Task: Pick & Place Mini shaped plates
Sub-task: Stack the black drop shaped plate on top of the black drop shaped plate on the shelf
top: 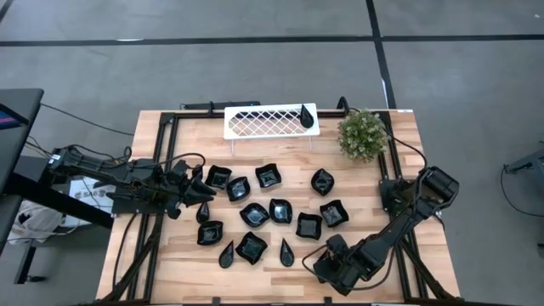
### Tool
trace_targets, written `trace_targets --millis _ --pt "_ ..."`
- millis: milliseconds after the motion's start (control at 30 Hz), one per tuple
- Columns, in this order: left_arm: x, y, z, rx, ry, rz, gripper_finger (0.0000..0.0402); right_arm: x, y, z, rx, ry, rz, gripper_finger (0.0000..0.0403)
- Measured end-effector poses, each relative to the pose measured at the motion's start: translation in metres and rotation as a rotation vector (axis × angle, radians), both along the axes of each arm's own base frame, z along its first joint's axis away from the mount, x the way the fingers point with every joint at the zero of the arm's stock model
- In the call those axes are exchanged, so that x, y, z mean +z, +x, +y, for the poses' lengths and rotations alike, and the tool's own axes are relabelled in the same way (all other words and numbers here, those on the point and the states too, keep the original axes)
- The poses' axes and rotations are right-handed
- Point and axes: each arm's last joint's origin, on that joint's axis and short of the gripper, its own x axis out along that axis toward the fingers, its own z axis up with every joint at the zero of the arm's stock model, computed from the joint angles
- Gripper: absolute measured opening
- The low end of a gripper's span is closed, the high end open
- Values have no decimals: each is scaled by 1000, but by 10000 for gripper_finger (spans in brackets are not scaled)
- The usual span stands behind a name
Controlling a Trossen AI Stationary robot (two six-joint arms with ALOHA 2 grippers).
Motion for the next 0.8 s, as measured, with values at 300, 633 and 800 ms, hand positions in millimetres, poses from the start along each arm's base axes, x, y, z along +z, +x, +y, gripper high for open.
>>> trace_targets --millis 300,633,800 --pt "0 0 0 1 0 0 97 0 4 -6 -20 -11 11 51" --pt "0 0 0 0 0 0 97 0 4 -6 -27 -8 11 6" --pt "0 0 0 0 1 0 97 0 5 -5 -30 6 0 2"
